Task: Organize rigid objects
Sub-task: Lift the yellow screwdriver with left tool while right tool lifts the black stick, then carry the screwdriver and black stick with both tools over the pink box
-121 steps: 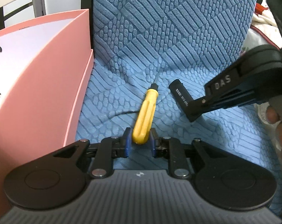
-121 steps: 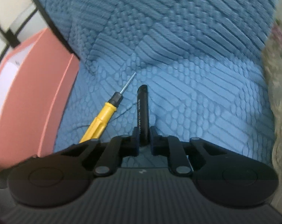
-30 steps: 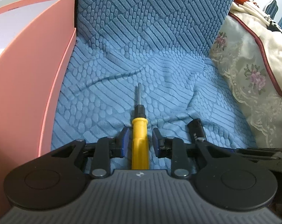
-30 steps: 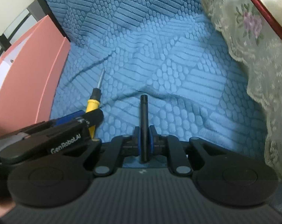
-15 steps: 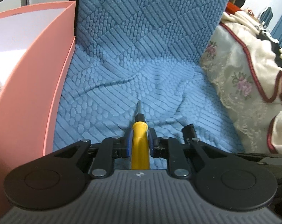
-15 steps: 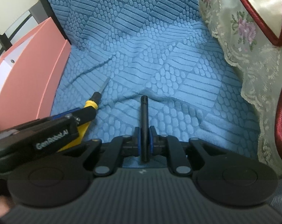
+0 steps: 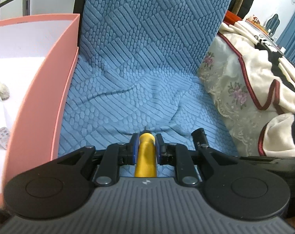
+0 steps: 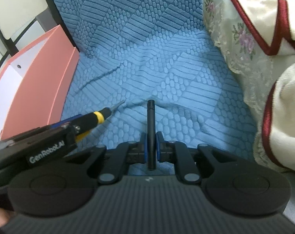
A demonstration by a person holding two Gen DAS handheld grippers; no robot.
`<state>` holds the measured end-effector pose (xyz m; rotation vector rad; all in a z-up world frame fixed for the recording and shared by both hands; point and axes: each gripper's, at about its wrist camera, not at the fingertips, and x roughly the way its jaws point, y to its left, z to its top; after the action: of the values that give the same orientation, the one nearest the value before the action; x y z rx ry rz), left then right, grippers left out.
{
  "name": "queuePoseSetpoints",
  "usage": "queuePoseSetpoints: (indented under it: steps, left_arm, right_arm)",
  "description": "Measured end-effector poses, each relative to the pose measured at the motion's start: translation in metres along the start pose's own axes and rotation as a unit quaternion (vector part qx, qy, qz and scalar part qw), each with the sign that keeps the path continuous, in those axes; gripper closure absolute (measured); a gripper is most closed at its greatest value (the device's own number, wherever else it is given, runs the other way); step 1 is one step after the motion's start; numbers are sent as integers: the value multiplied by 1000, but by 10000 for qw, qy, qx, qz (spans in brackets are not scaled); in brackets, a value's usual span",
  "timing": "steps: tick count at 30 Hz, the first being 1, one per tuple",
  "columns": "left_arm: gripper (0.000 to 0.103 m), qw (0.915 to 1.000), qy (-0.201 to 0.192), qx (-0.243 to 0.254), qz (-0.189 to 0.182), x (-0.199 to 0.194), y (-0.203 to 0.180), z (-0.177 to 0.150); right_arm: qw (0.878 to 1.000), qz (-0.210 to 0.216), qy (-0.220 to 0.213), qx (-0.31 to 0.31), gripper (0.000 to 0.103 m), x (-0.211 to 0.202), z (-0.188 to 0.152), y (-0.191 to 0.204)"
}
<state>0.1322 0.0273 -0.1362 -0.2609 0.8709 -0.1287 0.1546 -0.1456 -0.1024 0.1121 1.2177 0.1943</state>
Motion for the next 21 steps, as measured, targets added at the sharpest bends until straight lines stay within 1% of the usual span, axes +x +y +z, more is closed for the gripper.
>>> queuePoseSetpoints:
  steps: [7,13,21]
  left_arm:
    - [83,9999,-26,-98,-45,-17,7,-1]
    - [83,9998,-102,-153,-54,-31,13,5]
    - [83,9994,-313,-131,-50,-60,12,18]
  right_arm:
    - [9999,9,-107,26,91,-19,-5,-1]
    - [9998,34,-144,108,91,-29,-8,0]
    - [9993,133,-333,44,91,-55,-1,9]
